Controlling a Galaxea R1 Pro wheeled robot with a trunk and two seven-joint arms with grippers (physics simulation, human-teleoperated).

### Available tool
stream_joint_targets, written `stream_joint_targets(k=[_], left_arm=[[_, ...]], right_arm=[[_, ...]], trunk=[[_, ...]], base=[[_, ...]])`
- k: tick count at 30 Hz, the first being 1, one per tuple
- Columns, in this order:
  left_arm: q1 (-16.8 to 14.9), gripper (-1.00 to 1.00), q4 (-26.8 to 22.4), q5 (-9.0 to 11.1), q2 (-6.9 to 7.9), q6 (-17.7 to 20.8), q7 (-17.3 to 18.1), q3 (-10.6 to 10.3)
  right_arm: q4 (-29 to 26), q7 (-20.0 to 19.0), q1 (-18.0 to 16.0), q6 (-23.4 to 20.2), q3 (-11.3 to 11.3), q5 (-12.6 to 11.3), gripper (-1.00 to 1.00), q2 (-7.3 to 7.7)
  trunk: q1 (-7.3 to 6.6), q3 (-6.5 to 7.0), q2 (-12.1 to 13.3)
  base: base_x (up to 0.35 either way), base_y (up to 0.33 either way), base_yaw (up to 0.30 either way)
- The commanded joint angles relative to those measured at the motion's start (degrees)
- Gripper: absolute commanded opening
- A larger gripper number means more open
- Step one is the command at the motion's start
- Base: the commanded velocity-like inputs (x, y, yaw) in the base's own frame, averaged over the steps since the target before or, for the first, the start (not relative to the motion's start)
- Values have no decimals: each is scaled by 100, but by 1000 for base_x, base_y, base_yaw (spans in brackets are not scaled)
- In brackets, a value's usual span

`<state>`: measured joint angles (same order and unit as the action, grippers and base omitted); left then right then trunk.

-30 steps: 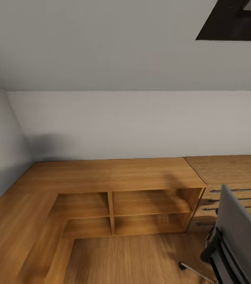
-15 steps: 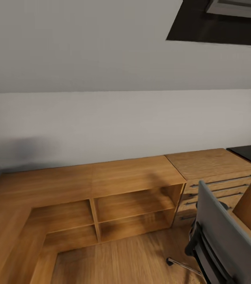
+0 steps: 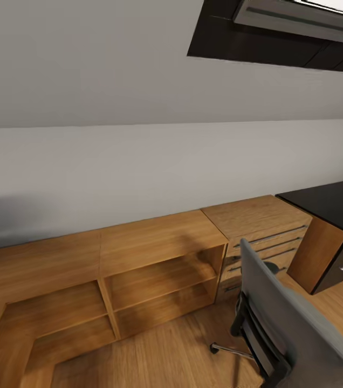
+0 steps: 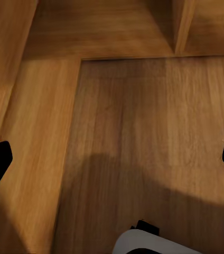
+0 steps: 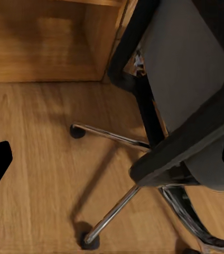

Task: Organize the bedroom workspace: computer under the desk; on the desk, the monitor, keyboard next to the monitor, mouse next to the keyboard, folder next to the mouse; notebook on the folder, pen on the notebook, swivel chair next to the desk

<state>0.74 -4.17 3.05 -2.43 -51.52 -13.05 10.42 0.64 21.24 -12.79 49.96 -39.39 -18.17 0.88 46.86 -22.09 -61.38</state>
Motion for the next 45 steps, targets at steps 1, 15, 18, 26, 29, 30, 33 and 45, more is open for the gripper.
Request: stream_joint_targets(k=[1,15,18,26,29,30,33,45], left_arm=[[5,100,-14,29,1,-7,14,1],[5,100,-14,29,-3,-7,22,4],[5,100,-14,29,2,-7,22,4],[5,100,-15,29,-2,-8,22,4],[5,100,-14,29,-3,-8,22,4],[5,100,-14,29,-3,-7,22,4],[5,100,-16,29,-3,-7,22,4],[5,100,-14,29,-2,-7,22,4]], right_arm=[[25,-46,-4,4,-52,-2,100,-1],[59,-1724,79,-530,-62,37,100,43],[59,-1745,82,-568,-66,89,100,43],[59,-1755,83,-592,-66,273,100,52],[59,-1755,83,-593,-66,282,100,52],[59,-1755,83,-593,-64,284,100,52],[59,-1755,83,-598,-63,286,100,54],[59,-1755,83,-598,-68,288,100,57]], trunk=[[1,-5,-4],[1,18,-4],[1,28,-4],[1,56,-4],[1,68,-4],[1,72,-4],[1,84,-4],[1,137,-4]], base=[[0,0,-300],[0,0,-299],[0,0,-296],[-98,84,-295],[-161,144,-295],[-70,63,-295],[-38,34,-294],[-4,4,-290]])
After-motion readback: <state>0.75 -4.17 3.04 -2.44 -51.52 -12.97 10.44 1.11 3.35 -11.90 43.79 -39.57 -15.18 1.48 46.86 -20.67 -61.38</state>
